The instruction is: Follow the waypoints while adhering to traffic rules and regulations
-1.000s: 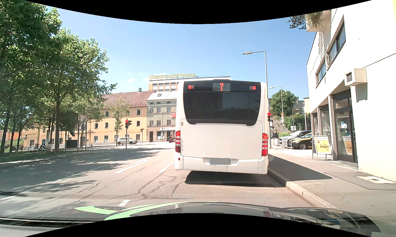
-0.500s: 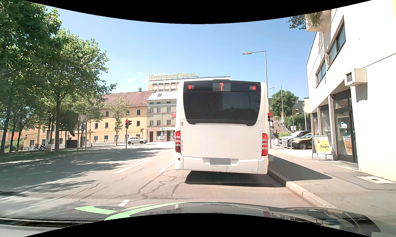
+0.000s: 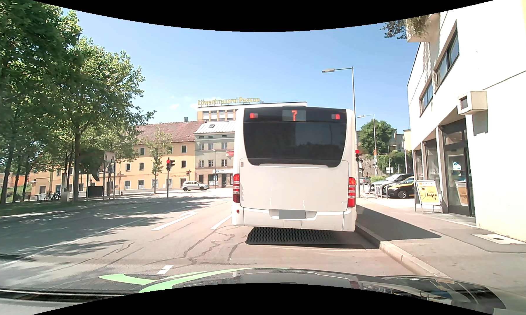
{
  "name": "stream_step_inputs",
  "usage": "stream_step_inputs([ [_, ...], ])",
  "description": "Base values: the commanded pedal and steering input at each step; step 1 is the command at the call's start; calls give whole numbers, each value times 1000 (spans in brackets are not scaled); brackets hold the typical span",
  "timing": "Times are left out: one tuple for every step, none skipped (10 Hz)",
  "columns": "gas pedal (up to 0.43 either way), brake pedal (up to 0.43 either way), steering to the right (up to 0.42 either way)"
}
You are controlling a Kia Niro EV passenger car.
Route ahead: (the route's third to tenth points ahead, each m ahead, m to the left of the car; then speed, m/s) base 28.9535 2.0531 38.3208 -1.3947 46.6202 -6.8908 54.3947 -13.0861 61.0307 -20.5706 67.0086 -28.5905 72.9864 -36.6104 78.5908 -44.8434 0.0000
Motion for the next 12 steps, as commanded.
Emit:
stream_step_inputs([
  [0, 280, 31],
  [0, 280, 30],
  [0, 280, 30],
  [0, 280, 30],
  [0, 280, 30],
  [0, 280, 30],
  [0, 280, 30],
  [0, 280, 30],
  [0, 280, 30],
  [0, 280, 30],
  [0, 280, 30],
  [0, 280, 30],
])
